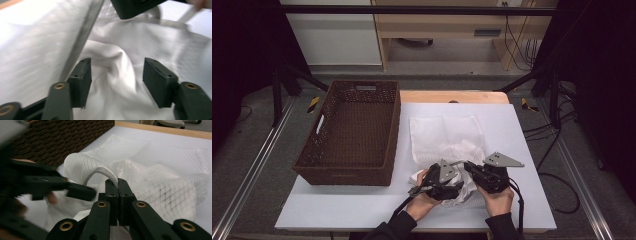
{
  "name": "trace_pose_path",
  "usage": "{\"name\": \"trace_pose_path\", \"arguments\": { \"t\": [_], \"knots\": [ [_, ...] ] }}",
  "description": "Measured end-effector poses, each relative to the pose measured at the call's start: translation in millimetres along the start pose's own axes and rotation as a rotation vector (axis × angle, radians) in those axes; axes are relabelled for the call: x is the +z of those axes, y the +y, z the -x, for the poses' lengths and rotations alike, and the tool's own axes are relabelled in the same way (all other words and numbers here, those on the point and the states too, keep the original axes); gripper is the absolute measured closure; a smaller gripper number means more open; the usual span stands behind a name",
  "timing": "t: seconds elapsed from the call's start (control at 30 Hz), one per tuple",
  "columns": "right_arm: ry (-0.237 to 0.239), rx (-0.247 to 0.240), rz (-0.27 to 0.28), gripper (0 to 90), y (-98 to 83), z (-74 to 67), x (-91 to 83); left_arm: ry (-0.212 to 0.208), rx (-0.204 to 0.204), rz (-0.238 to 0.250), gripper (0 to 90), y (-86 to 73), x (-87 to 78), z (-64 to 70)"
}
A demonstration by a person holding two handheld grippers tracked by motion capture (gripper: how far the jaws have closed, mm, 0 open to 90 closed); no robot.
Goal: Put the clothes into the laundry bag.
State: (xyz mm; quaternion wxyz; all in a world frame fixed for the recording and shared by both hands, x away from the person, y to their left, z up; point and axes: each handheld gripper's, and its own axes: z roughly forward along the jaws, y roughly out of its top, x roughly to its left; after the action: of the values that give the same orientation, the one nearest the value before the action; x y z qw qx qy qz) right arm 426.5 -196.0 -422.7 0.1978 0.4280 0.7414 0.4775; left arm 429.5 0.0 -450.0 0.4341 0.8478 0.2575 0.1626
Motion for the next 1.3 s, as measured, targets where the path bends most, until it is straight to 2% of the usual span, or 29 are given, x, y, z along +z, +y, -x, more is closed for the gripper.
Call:
{"name": "trace_pose_path", "arguments": {
  "t": [0.1,0.2,0.3,0.37,0.5,0.53,0.7,0.73,0.83,0.87,0.93,0.97,1.0,1.1,1.23,1.27,1.3],
  "knots": [
    [-0.003,-0.002,-0.001,88.4,0.0,0.3,-0.6,0.018,0.005,0.012,33.4,-7.9,-26.5,-7.0],
    [-0.003,-0.002,-0.007,88.3,-0.4,0.1,-0.1,0.04,-0.006,-0.026,28.4,-19.3,-39.2,-17.4],
    [-0.003,-0.004,-0.01,88.3,-0.5,0.1,0.7,0.072,-0.017,-0.072,27.5,-31.4,-37.5,-27.9],
    [-0.002,-0.003,-0.011,88.3,-0.8,0.0,1.2,0.069,-0.05,-0.097,29.2,-35.9,-32.2,-34.0],
    [-0.001,-0.004,-0.015,88.3,-1.1,-0.3,1.8,0.048,-0.078,-0.096,50.2,-40.7,-22.1,-35.5],
    [0.0,-0.006,-0.014,88.3,-1.1,0.1,1.7,0.058,-0.064,-0.103,55.9,-40.4,-19.2,-32.8],
    [0.0,-0.006,-0.015,88.3,-1.1,0.0,1.7,0.042,-0.033,-0.092,83.6,-36.0,-13.0,-22.1],
    [0.002,-0.004,-0.013,88.3,-1.0,0.2,1.6,0.038,-0.032,-0.088,87.8,-35.1,-12.7,-21.1],
    [-0.001,-0.004,-0.011,88.3,-0.8,0.2,1.7,0.035,-0.02,-0.07,89.1,-30.7,-11.8,-16.5],
    [-0.001,-0.004,-0.012,88.3,-0.8,0.2,1.7,0.037,-0.012,-0.068,89.1,-30.0,-12.0,-15.5],
    [0.001,-0.005,-0.013,88.3,-1.0,0.1,1.6,0.086,0.03,-0.063,86.8,-29.1,-13.6,-14.1],
    [0.001,-0.003,-0.013,88.3,-0.9,-0.1,1.4,0.104,0.032,-0.066,67.4,-29.0,-14.3,-14.7],
    [0.001,-0.004,-0.012,88.3,-0.8,0.0,1.3,0.116,0.034,-0.075,56.4,-28.9,-15.0,-16.3],
    [0.001,-0.002,-0.013,88.3,-0.8,0.0,1.5,0.151,0.026,-0.11,37.5,-30.0,-16.2,-27.5],
    [0.001,-0.005,-0.016,88.3,-0.7,-0.2,1.9,0.122,-0.027,-0.149,30.9,-33.0,-7.8,-40.8],
    [0.002,-0.005,-0.016,88.3,-0.7,-0.2,2.0,0.101,-0.049,-0.165,32.1,-33.6,-5.7,-42.8],
    [0.002,-0.005,-0.017,88.3,-0.7,-0.2,2.1,0.091,-0.054,-0.157,38.5,-34.4,-5.1,-42.9]
  ]
}}
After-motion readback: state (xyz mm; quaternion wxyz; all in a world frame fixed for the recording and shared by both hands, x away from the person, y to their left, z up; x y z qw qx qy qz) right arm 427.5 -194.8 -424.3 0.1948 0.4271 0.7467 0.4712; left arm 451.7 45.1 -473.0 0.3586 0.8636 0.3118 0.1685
